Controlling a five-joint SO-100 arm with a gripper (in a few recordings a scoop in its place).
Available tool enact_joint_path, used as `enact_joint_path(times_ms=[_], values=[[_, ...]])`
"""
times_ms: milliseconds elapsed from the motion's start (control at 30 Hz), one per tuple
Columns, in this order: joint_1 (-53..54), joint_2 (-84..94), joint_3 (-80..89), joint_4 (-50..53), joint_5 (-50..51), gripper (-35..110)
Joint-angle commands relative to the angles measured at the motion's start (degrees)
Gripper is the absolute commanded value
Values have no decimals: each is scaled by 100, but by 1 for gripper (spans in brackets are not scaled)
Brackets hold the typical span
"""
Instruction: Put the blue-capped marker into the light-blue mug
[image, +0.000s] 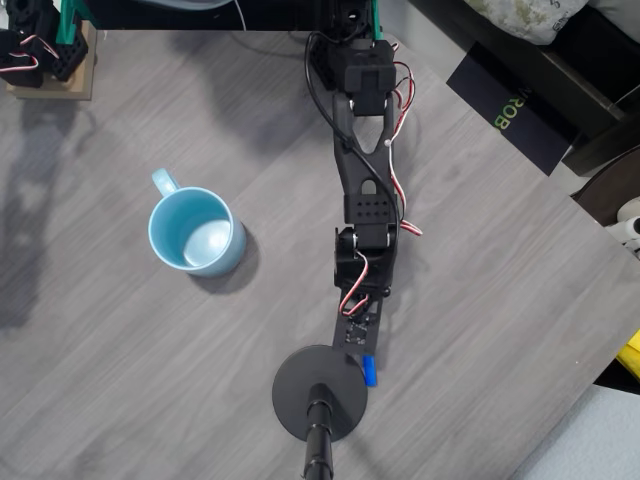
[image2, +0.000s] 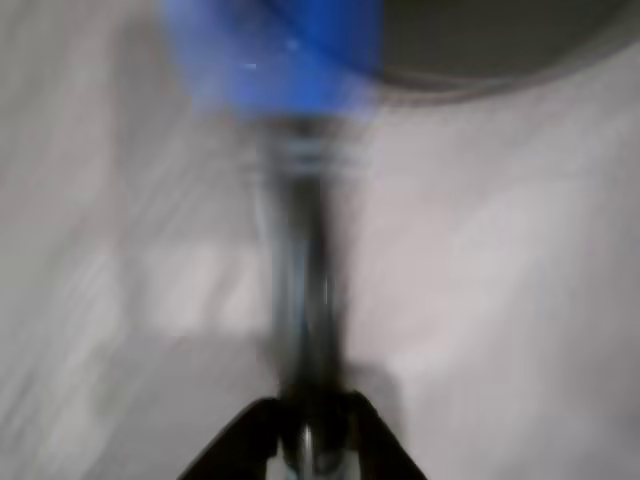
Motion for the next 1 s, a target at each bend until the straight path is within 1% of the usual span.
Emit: enact_joint_path(times_ms=[0, 567, 833, 967], values=[[-97, 712, -123, 246, 114, 0], [-527, 2821, -88, 1705, 501, 0], [-589, 4289, -79, 2681, 624, 0], [-404, 5133, -70, 3076, 633, 0]])
